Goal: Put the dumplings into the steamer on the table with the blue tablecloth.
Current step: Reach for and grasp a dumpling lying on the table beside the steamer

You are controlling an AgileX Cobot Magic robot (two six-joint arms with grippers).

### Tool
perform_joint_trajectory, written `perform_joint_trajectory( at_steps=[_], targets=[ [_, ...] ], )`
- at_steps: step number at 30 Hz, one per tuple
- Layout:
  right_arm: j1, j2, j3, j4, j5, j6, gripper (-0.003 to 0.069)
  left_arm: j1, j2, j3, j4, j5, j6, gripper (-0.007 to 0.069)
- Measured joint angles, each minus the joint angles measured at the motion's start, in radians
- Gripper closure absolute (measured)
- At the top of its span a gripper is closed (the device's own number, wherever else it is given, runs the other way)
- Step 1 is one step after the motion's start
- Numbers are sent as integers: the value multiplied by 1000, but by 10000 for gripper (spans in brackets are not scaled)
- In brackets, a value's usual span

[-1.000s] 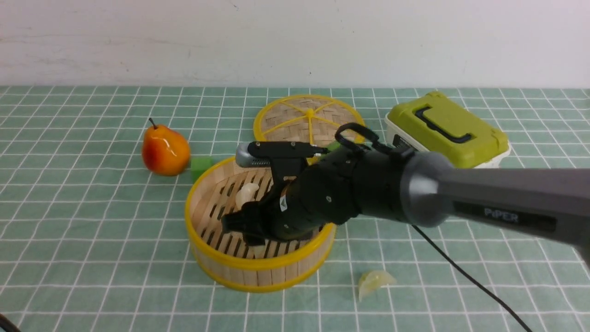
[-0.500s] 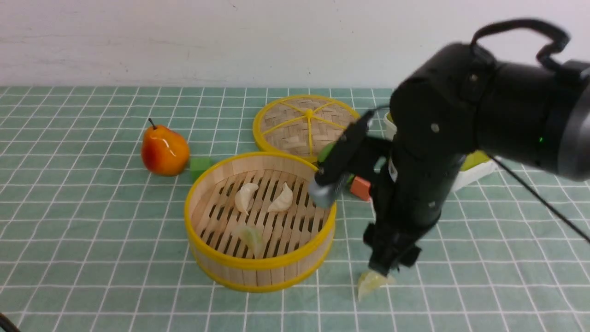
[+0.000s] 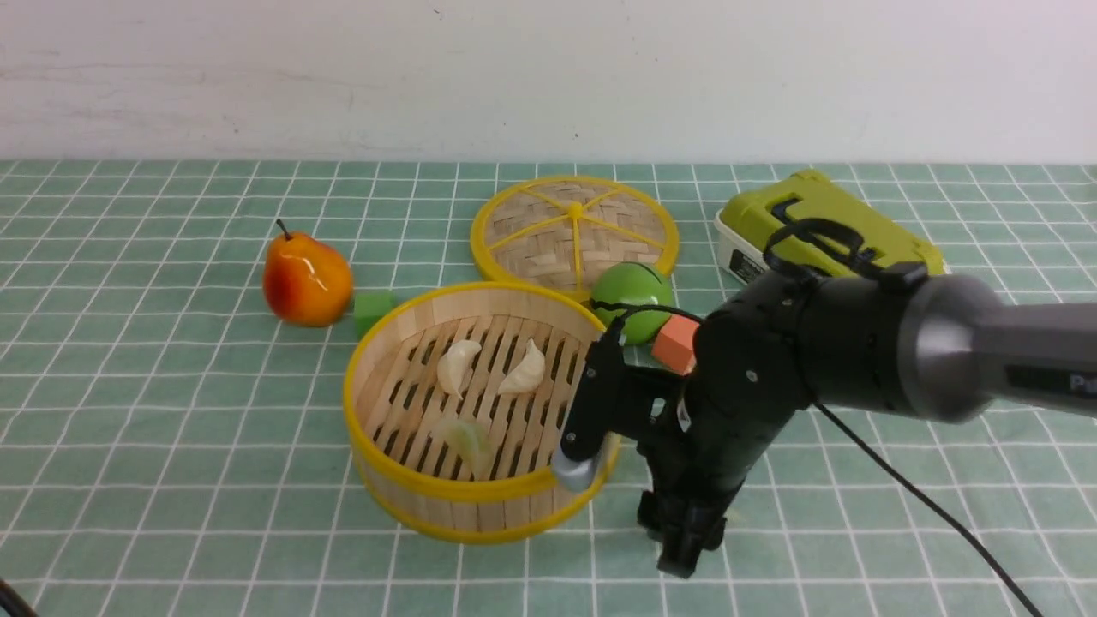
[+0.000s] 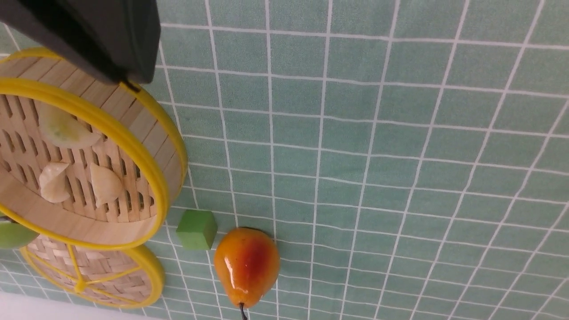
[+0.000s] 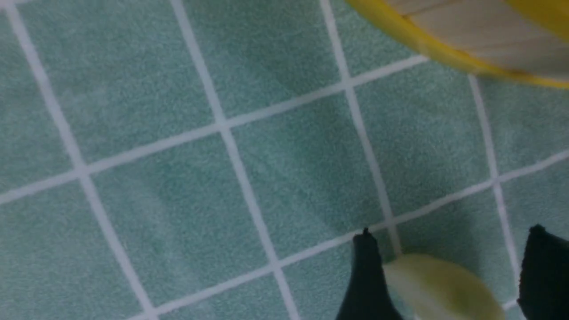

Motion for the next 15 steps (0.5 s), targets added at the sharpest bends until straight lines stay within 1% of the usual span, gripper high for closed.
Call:
perform_joint_trajectory(
  at_steps=[1, 2, 4, 7, 8, 9, 10, 11, 12, 15],
  targets=[
    [-5, 17, 0, 1, 19, 0, 239, 0, 0, 0, 0, 0, 0, 620],
    [-5, 18, 0, 4, 21, 0, 243, 0, 0, 0, 0, 0, 0, 620],
    [-7, 20, -4, 4, 41, 11, 295, 0, 0, 0, 0, 2, 0, 619],
    [-7, 17, -4, 8, 91, 38, 442, 0, 0, 0, 0, 2, 0, 617],
    [-7, 16, -4, 8, 95, 40, 454, 0, 0, 0, 0, 2, 0, 616],
    [-7, 10, -1, 8, 119, 53, 510, 0, 0, 0, 0, 2, 0, 615],
    [-8, -6, 1, 4, 148, 87, 599, 0, 0, 0, 0, 2, 0, 613],
    [-9, -21, 1, 0, 162, 102, 641, 0, 0, 0, 0, 2, 0, 613],
    [-9, -41, 1, -3, 173, 122, 665, 0, 0, 0, 0, 2, 0, 612],
    [-9, -103, 1, -15, 187, 171, 679, 0, 0, 0, 0, 2, 0, 610]
  ],
)
